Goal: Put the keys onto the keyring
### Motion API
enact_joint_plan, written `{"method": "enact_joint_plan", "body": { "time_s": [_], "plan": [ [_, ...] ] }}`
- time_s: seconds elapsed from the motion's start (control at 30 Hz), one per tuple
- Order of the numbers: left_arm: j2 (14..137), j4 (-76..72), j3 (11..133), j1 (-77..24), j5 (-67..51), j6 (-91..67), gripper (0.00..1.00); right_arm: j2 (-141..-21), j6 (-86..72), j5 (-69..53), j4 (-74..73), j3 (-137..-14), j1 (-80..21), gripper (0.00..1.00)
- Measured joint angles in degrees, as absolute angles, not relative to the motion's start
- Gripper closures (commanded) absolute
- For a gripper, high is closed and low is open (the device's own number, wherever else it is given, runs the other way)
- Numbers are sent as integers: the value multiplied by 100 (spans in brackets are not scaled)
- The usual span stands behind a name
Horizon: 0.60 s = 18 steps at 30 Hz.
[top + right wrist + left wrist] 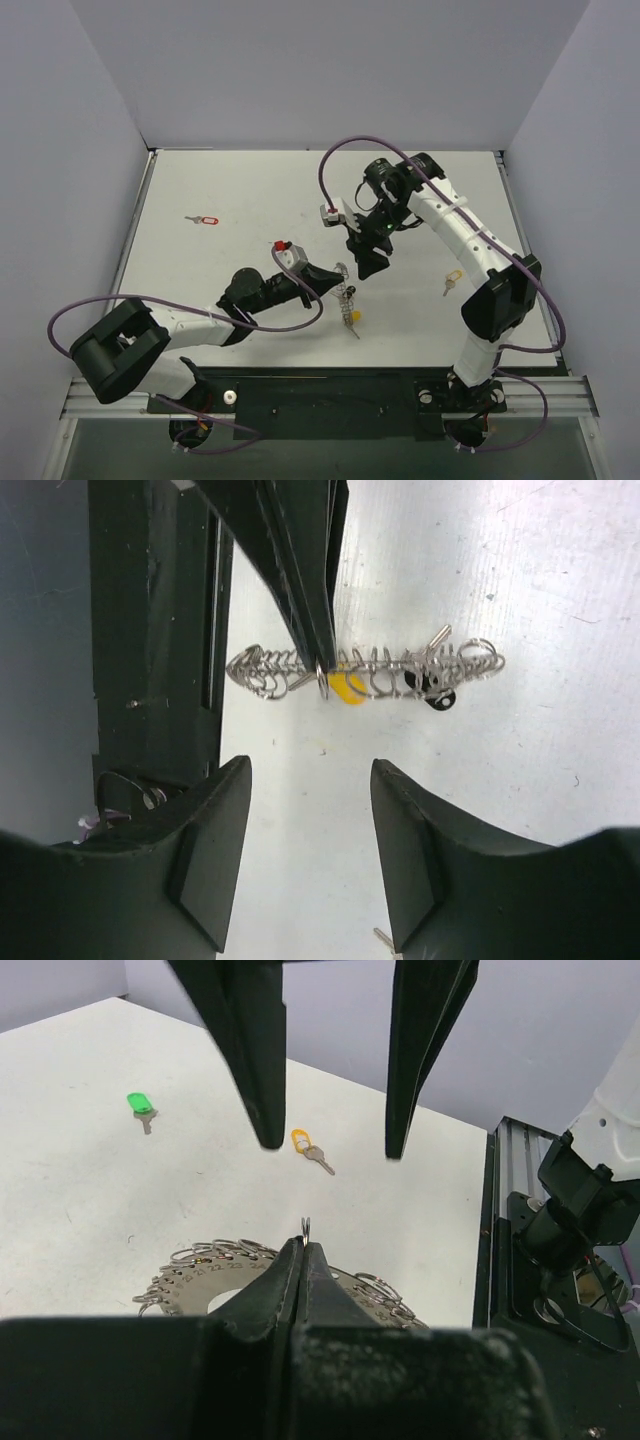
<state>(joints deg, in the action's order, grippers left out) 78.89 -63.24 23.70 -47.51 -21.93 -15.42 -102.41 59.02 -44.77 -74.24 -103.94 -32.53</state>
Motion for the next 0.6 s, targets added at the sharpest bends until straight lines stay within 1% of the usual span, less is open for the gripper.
{"method": "enact_joint_plan", "body": {
  "time_s": [0.07,0.17,0.23,0.3,0.37,0.6],
  "plan": [
    [7835,-6482,2237,-4757,-2110,-1623,100,-10038,6042,-4635,-7402,-10239,-3096,50],
    [7756,-6770,2112,-4759,-1981,-1758,100,-9555,6403,-4880,-7373,-9703,-2882,42],
    [7697,-6928,2043,-4766,-1916,-1850,100,-9120,6853,-5144,-7378,-9142,-2777,41],
    [7673,-7050,1992,-4768,-1868,-1938,100,-8785,7144,-5384,-7358,-8715,-2735,43],
    [7673,-7098,1962,-4768,-1841,-2014,100,-8676,7314,-5592,-7330,-8589,-2735,44],
    [7693,-7122,1942,-4770,-1822,-2257,100,-8967,7422,-6134,-7024,-8619,-2740,51]
  ]
}}
